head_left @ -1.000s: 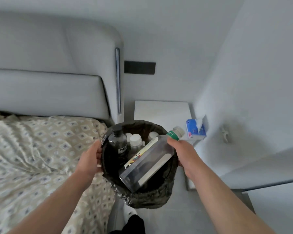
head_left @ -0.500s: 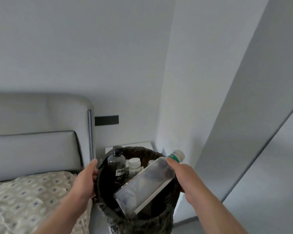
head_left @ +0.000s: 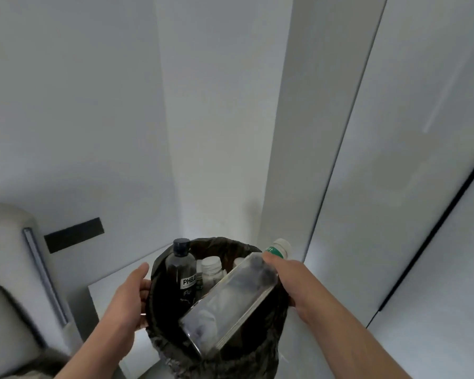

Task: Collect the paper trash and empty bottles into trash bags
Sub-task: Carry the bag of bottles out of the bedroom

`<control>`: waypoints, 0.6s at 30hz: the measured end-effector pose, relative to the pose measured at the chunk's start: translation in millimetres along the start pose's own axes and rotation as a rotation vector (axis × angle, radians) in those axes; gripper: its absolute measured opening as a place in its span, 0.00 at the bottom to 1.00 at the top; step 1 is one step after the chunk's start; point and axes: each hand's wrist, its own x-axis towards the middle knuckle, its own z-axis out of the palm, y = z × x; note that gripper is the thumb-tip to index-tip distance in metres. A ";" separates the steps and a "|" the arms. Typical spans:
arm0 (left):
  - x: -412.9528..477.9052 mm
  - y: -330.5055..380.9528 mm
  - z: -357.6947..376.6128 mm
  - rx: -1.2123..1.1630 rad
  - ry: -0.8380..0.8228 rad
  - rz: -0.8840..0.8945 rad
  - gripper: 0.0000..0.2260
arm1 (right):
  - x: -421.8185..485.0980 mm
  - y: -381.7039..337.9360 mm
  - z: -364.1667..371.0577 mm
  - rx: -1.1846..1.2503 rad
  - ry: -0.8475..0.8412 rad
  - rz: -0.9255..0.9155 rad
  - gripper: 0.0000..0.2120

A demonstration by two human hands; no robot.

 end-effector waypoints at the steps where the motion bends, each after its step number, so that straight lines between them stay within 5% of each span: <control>1: 4.0 3.1 4.9 0.020 -0.032 0.007 0.24 | -1.8 0.6 -2.7 0.014 0.033 0.005 0.30; 18: -61.3 0.3 214.4 0.220 -0.639 0.027 0.23 | -114.7 79.6 -196.6 0.272 0.574 0.111 0.28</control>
